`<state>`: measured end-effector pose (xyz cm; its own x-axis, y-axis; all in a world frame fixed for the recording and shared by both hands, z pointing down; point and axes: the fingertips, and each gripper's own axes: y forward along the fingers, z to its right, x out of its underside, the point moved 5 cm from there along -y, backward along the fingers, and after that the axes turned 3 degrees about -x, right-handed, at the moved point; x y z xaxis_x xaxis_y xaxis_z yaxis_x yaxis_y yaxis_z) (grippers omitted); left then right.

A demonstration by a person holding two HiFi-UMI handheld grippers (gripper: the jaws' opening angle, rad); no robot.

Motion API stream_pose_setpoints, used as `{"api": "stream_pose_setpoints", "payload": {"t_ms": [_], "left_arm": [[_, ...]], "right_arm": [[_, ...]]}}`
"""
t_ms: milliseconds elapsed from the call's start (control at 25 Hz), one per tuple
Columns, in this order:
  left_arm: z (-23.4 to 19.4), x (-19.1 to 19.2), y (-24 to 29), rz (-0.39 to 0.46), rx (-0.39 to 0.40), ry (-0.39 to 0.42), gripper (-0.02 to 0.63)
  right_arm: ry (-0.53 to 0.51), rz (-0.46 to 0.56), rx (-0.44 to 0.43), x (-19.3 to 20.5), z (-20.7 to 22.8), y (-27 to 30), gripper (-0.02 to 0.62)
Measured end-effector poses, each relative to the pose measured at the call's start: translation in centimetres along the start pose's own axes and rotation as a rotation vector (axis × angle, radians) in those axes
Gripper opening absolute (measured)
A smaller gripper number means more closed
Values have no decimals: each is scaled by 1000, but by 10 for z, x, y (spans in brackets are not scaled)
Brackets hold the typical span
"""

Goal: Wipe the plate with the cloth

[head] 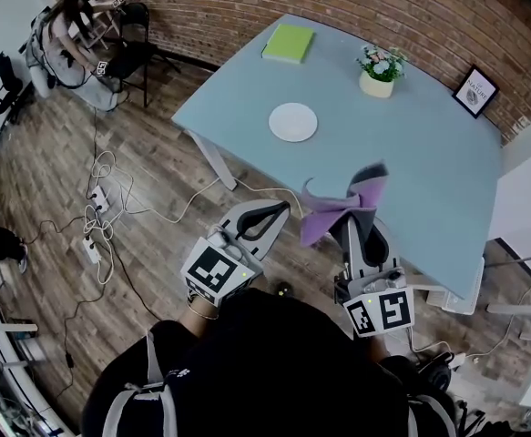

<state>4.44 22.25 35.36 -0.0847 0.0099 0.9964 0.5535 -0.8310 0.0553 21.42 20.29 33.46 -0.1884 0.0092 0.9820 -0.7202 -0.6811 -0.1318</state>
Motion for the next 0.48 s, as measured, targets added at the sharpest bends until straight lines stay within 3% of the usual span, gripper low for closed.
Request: {"api": "stream_pose_setpoints", "payload": {"t_ms": [200, 480], "left_arm": [[-6, -2, 0, -26, -20, -34, 0], [-20, 9, 17, -8, 24, 28, 0]], "right_arm": [[12, -4, 10, 2, 3, 1, 61], [0, -14, 25, 11, 10, 13, 61]]}}
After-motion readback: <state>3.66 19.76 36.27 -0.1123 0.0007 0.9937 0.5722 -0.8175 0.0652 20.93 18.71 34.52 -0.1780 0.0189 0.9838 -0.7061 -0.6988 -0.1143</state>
